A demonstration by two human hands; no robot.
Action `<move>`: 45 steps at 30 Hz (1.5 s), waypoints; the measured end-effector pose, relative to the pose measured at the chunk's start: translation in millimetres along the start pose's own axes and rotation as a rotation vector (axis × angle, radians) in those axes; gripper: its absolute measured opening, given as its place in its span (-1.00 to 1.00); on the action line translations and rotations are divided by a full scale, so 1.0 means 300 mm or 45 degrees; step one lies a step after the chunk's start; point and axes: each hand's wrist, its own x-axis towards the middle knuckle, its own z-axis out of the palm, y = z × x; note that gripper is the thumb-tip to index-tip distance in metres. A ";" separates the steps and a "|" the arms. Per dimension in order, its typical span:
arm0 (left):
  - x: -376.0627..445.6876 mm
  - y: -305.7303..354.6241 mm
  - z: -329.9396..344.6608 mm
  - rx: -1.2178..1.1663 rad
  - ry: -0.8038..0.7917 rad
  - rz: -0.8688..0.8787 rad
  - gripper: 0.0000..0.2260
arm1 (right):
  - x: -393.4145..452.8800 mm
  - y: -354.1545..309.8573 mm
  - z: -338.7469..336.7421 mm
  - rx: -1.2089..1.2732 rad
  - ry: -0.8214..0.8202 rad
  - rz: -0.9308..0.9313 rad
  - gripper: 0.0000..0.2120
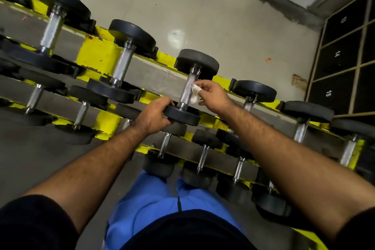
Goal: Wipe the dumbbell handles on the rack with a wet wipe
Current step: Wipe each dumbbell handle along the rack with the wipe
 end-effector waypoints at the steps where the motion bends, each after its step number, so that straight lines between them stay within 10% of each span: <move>1: 0.003 -0.001 -0.001 0.008 -0.004 0.015 -0.68 | 0.001 0.004 -0.002 -0.020 0.050 -0.026 -0.74; 19: -0.020 0.165 0.048 1.045 0.065 0.416 -0.68 | -0.018 0.022 -0.028 -0.385 0.394 -0.556 -0.85; 30: -0.059 0.208 0.074 0.867 0.069 0.069 -0.39 | 0.136 0.080 -0.048 -0.772 0.287 -1.152 -0.74; 45: -0.056 0.182 0.147 0.616 0.402 0.028 -0.60 | 0.269 0.195 -0.069 -1.059 0.033 -1.552 -0.64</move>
